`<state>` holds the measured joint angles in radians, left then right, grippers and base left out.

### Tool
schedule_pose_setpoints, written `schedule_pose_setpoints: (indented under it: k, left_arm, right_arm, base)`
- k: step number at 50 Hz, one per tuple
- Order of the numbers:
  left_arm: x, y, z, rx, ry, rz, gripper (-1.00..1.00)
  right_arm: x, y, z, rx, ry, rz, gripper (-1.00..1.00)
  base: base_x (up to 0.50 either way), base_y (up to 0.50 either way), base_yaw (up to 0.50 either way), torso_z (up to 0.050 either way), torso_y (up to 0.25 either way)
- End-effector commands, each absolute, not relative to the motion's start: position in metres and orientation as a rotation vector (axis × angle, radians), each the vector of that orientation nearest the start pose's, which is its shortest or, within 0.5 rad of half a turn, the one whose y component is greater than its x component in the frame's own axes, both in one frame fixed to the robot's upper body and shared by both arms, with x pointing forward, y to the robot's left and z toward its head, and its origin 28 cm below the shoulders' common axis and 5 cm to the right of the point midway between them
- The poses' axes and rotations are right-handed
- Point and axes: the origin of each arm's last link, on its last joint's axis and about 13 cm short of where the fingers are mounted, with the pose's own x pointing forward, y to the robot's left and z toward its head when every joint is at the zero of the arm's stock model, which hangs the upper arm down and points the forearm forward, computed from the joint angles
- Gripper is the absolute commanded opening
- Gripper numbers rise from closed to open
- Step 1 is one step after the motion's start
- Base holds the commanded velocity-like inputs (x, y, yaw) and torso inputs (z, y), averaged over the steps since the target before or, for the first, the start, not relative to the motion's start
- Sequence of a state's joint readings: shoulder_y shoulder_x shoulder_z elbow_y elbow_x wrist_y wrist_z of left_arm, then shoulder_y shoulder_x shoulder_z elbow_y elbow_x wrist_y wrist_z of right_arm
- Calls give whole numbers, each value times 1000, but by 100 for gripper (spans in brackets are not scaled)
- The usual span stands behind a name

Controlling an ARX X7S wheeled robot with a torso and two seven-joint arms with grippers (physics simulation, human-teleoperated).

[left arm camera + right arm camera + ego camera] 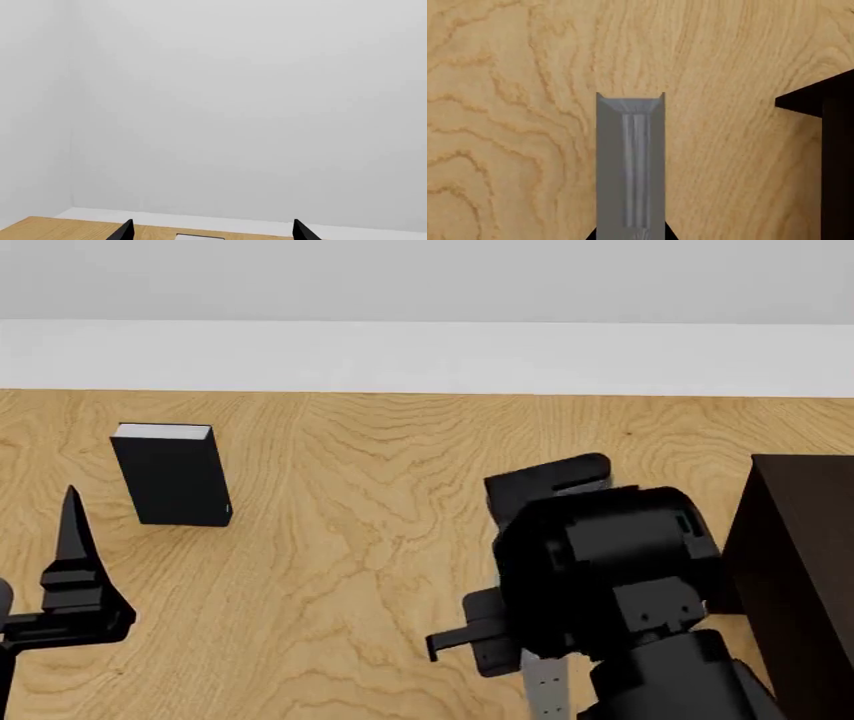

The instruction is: Pick up the book on the right and place it on the cabinet shelf.

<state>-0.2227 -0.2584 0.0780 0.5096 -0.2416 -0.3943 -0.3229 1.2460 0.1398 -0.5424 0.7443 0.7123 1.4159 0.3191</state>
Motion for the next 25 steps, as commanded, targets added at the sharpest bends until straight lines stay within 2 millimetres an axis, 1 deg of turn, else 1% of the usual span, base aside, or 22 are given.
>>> schedule_pose_setpoints:
  k: [1, 6, 10, 12, 13, 15, 19, 22, 25]
  left_arm:
    - [236, 228, 143, 5, -308, 131, 100]
    - [237, 229, 143, -1, -308, 132, 100]
    - [236, 231, 146, -14, -311, 138, 100]
    - [238, 231, 145, -17, -309, 139, 100]
    - [239, 231, 145, -20, -307, 139, 100]
    - [240, 232, 145, -23, -306, 140, 100]
    - [242, 232, 146, -28, -305, 143, 100]
    - [246, 232, 144, -27, -299, 141, 100]
    - [249, 231, 142, -28, -292, 135, 100]
  right_arm:
    - [357, -73, 189, -427, 921, -48, -100]
    - [360, -63, 181, -487, 899, -33, -100]
    - [365, -56, 175, -552, 865, -94, -100]
    - [364, -50, 170, -584, 861, -99, -100]
    - [365, -48, 166, -628, 856, -129, -100]
    - [366, -44, 161, -626, 857, -111, -100]
    - [367, -43, 153, -721, 842, -198, -100]
    - [368, -40, 149, -732, 830, -207, -100]
    - [367, -40, 140, -760, 822, -230, -100]
  base:
    - [0, 0, 0, 0, 0]
    - [0, 0, 1, 0, 0]
    - [0, 0, 0, 0, 3]
    - [0, 0, 0, 0, 0]
    - [0, 0, 0, 0, 0]
    - [0, 0, 1, 0, 0]
    - [0, 0, 0, 0, 0]
    - [0, 0, 0, 0, 3]
    - [0, 0, 0, 0, 0]
